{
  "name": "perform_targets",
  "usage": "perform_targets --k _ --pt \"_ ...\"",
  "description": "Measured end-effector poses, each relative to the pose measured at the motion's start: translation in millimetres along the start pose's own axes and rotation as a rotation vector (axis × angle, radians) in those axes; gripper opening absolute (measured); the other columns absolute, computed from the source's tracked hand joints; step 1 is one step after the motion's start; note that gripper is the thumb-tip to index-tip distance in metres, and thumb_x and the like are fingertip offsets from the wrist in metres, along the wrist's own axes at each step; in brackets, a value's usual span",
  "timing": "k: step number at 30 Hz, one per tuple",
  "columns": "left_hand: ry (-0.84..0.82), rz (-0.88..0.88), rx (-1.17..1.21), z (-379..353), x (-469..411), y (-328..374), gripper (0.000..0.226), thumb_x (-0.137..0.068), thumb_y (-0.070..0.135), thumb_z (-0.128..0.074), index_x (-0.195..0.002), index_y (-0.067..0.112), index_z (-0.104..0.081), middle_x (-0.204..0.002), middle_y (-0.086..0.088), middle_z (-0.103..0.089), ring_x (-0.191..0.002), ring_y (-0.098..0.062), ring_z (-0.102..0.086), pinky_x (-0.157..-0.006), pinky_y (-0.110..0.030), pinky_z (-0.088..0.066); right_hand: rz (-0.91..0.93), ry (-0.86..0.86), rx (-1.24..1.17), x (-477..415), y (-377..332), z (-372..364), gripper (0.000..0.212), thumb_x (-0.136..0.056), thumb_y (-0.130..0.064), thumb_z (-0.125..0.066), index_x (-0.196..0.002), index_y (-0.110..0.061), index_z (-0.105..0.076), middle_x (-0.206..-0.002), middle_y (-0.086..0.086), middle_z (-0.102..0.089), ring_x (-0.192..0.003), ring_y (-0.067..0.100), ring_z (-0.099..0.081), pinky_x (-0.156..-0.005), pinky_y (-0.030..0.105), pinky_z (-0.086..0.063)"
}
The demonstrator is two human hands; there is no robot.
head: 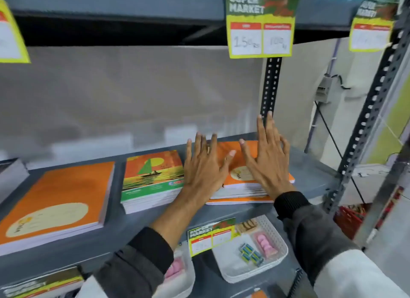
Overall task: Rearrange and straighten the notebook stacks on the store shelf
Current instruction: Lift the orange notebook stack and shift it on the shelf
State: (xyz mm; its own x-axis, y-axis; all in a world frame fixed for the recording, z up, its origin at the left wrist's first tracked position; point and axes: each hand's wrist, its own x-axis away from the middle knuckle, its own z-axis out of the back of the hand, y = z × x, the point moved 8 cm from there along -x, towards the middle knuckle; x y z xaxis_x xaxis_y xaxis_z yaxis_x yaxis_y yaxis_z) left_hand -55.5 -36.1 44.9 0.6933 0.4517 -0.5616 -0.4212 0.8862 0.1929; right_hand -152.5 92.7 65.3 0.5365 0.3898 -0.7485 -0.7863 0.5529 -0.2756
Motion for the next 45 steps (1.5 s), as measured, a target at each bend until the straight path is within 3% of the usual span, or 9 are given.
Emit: perform_targets --k 4,8,12,16,21,24,33,42,45 --pt "-0.231 0.088 0.082 -41.3 4.5 13.0 0.085 -0.094 0.072 -0.017 -0.155 0.013 -0.019 -0.162 -0.023 -0.02 -0.153 -0.034 0.001 -0.122 -0.047 0.007 -0.199 -0.202 0.036 13.7 54.3 -18.8 0.081 -0.102 -0.056 -0.039 -0.163 -0.017 -0.003 -0.17 0.017 -0.006 -0.155 0.031 -0.021 -0.118 0.051 -0.021" --pt "-0.275 0.189 0.17 -55.9 -0.6 18.8 0.081 -0.094 0.062 -0.043 -0.153 0.012 -0.021 -0.16 -0.029 -0.02 -0.151 -0.042 -0.005 -0.123 -0.046 -0.007 -0.344 -0.407 -0.128 21.8 82.9 -43.7 0.09 -0.098 -0.058 -0.049 -0.162 -0.011 -0.006 -0.144 0.026 -0.054 -0.128 0.043 -0.055 -0.098 0.048 -0.044" --pt "-0.172 0.245 0.413 -48.5 -7.5 24.9 0.075 -0.088 0.03 -0.071 -0.149 0.015 -0.03 -0.144 -0.019 -0.046 -0.136 -0.037 -0.04 -0.111 -0.044 -0.038 -0.479 -0.396 -0.37 22.1 94.7 -47.3 0.089 -0.09 -0.055 -0.065 -0.158 -0.022 -0.018 -0.134 0.018 -0.064 -0.123 0.038 -0.06 -0.097 0.044 -0.047" --pt "0.002 0.295 0.759 -29.9 -6.5 21.1 0.073 -0.084 -0.007 -0.064 -0.133 0.04 -0.038 -0.131 -0.01 -0.06 -0.112 -0.03 -0.063 -0.082 -0.045 -0.06 -0.502 -0.299 -0.576 16.3 93.3 -35.1 0.082 -0.087 -0.046 -0.074 -0.153 -0.03 -0.027 -0.141 0.013 -0.06 -0.125 0.03 -0.06 -0.093 0.031 -0.044" --pt "0.167 0.275 1.053 9.2 -6.2 -4.5 0.065 -0.085 -0.017 -0.057 -0.125 0.033 -0.046 -0.139 -0.004 -0.061 -0.111 -0.016 -0.068 -0.079 -0.044 -0.063 -0.374 -0.175 -0.71 2.6 53.0 -6.1 0.073 -0.09 -0.027 -0.074 -0.149 -0.032 -0.031 -0.139 0.004 -0.062 -0.119 0.023 -0.064 -0.1 0.04 -0.053" --pt "0.234 0.281 1.134 40.8 -0.1 -38.5 0.059 -0.088 -0.015 -0.057 -0.125 0.029 -0.047 -0.134 0.002 -0.065 -0.108 -0.008 -0.069 -0.08 -0.042 -0.063 -0.311 -0.124 -0.811 -4.7 12.1 0.7 0.071 -0.092 -0.006 -0.067 -0.142 -0.042 -0.033 -0.13 -0.008 -0.061 -0.091 -0.003 -0.069 -0.073 0.015 -0.058" --pt "0.41 0.354 1.05 155.7 62.0 -175.1 0.06 -0.087 -0.014 -0.062 -0.125 0.029 -0.045 -0.133 -0.004 -0.065 -0.116 -0.02 -0.067 -0.085 -0.045 -0.06 -0.199 -0.208 -1.087 9.0 -158.2 -27.7 0.075 -0.096 0.006 -0.058 -0.138 -0.049 -0.028 -0.117 -0.012 -0.07 -0.086 -0.007 -0.072 -0.063 0.009 -0.054" --pt "0.413 0.455 0.832 189.8 136.0 -299.6 0.064 -0.084 -0.017 -0.059 -0.13 0.025 -0.042 -0.07 0.009 -0.074 -0.064 -0.007 -0.067 -0.059 -0.022 -0.056 -0.156 -0.363 -1.117 57.2 -287.4 -80.7 0.081 -0.092 0.01 -0.056 -0.137 -0.052 -0.029 -0.1 -0.009 -0.073 -0.083 0.021 -0.073 -0.065 0.029 -0.061" --pt "0.369 0.464 0.776 186.4 152.2 -328.5 0.063 -0.083 -0.016 -0.059 -0.125 0.029 -0.045 -0.084 -0.004 -0.077 -0.069 -0.012 -0.07 -0.06 -0.029 -0.057 -0.167 -0.43 -1.096 74.9 -309.6 -98.0 0.082 -0.091 0.01 -0.056 -0.132 -0.055 -0.027 -0.098 0.003 -0.073 -0.08 0.014 -0.071 -0.068 0.032 -0.061"
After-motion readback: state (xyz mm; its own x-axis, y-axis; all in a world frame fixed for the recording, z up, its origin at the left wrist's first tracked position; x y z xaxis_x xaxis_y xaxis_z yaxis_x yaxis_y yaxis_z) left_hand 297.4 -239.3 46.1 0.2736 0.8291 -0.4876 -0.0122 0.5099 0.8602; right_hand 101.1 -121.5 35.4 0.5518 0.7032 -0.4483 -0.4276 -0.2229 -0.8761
